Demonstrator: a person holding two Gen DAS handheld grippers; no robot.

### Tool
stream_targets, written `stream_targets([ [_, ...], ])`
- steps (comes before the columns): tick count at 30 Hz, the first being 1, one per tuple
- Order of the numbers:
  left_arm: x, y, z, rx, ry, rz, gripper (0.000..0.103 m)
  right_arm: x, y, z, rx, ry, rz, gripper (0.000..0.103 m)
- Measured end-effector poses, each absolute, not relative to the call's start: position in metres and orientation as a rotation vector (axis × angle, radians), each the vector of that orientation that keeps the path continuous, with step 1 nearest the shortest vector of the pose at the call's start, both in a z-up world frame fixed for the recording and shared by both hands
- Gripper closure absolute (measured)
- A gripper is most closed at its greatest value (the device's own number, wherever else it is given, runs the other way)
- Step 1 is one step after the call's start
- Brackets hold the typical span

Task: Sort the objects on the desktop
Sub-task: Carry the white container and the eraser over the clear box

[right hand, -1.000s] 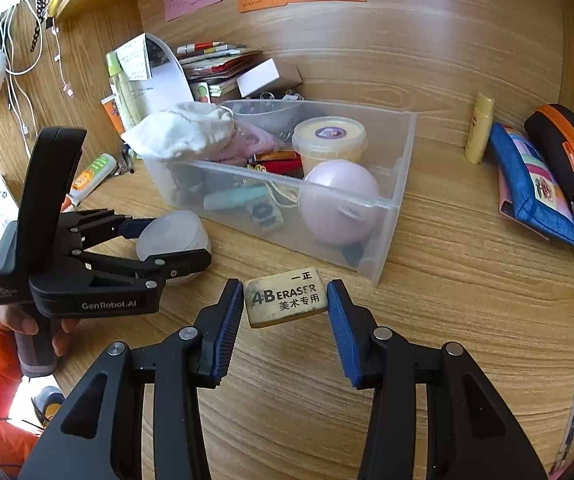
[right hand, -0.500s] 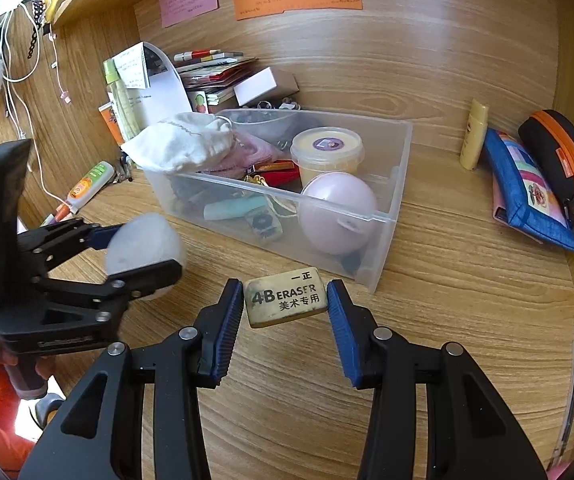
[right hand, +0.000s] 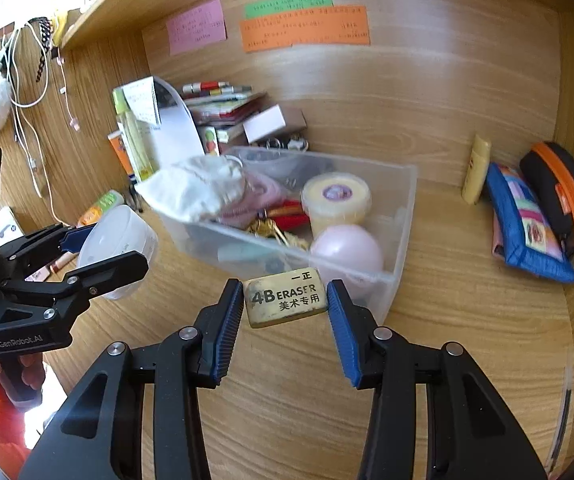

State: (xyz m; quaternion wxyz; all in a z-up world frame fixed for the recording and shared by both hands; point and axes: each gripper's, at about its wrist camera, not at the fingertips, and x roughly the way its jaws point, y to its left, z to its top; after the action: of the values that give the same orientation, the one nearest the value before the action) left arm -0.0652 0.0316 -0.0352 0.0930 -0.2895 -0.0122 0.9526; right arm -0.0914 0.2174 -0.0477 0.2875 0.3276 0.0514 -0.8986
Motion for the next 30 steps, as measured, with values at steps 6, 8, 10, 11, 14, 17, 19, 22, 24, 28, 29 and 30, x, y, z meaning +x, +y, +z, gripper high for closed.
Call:
stream_targets([
  [6, -0.078, 0.015, -0.029, -0.859, -0.087, 2.823, 0.038, -0.107, 0.210, -0.043, 0.865, 0.140, -2.402, 0.063],
  [8, -0.083, 0.010, -0.025, -0.851, -0.101, 2.816, 0.038, -0.113, 0.207, -0.044, 0.869, 0.146, -2.395, 0.063],
  [10, -0.089, 0.005, -0.022, -0.845, -0.107, 2.815, 0.038, -0.120, 0.203, -0.045, 0.877, 0.150, -2.388, 0.063],
  [11, -0.094, 0.003, -0.019, -0.844, -0.110, 2.813, 0.038, -0.124, 0.200, -0.045, 0.884, 0.154, -2.387, 0.063],
  [14, -0.105, -0.002, -0.014, -0.839, -0.119, 2.801, 0.038, -0.134, 0.193, -0.045, 0.890, 0.166, -2.380, 0.063],
  [17, -0.119, -0.005, -0.008, -0.831, -0.118, 2.792, 0.038, -0.142, 0.184, -0.043, 0.887, 0.186, -2.374, 0.063],
  [19, -0.126, -0.005, -0.006, -0.827, -0.115, 2.785, 0.038, -0.146, 0.179, -0.042, 0.885, 0.203, -2.370, 0.063],
  [22, -0.140, -0.003, -0.004, -0.830, -0.093, 2.776, 0.038, -0.153, 0.169, -0.041, 0.884, 0.236, -2.368, 0.063],
  [24, -0.150, -0.001, -0.005, -0.842, -0.075, 2.764, 0.038, -0.158, 0.162, -0.040, 0.886, 0.261, -2.359, 0.063],
  [28, -0.167, 0.001, -0.009, -0.870, -0.054, 2.748, 0.038, -0.171, 0.147, -0.037, 0.888, 0.322, -2.357, 0.063],
  [29, -0.172, 0.001, -0.010, -0.878, -0.057, 2.741, 0.038, -0.174, 0.144, -0.037, 0.889, 0.333, -2.358, 0.063],
  [30, -0.176, 0.001, -0.011, -0.886, -0.064, 2.733, 0.038, -0.178, 0.141, -0.036, 0.890, 0.342, -2.362, 0.063],
])
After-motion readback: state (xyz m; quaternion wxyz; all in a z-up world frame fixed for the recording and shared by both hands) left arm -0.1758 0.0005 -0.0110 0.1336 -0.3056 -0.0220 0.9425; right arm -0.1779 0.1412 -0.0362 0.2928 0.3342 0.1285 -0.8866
